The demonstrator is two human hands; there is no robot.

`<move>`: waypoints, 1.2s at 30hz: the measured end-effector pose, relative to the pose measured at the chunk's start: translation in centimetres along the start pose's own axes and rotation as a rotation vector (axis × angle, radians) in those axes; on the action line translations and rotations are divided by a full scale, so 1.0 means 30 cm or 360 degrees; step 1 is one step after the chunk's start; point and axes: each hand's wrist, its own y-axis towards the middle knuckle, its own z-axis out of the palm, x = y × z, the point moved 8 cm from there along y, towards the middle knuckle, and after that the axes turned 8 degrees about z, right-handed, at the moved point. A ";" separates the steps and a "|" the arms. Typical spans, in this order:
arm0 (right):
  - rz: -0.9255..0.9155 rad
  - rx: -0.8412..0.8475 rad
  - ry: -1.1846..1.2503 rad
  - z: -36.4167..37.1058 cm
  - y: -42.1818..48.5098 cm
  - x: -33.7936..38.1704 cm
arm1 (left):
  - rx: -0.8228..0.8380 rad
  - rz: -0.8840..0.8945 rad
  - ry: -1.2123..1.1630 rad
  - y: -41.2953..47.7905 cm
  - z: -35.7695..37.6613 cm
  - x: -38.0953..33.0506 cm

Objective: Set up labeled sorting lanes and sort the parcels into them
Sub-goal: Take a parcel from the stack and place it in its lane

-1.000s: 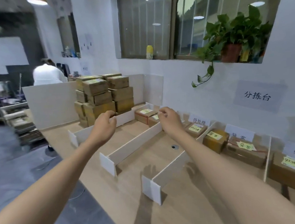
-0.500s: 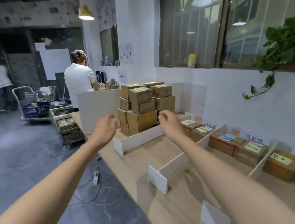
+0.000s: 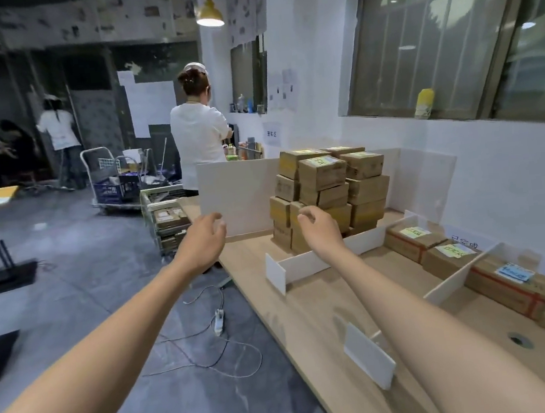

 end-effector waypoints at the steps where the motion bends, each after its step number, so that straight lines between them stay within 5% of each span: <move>1: -0.0005 0.0018 0.0014 0.028 0.026 0.007 | 0.0006 -0.0024 0.0006 0.019 0.003 0.033; 12: 0.0001 0.0058 0.0096 0.244 0.467 0.009 | -0.0016 0.0003 0.0029 0.428 0.076 0.242; 36: 0.0392 -0.0423 -0.0102 0.142 1.202 -0.317 | 0.0269 0.0243 -0.0218 1.286 0.660 0.306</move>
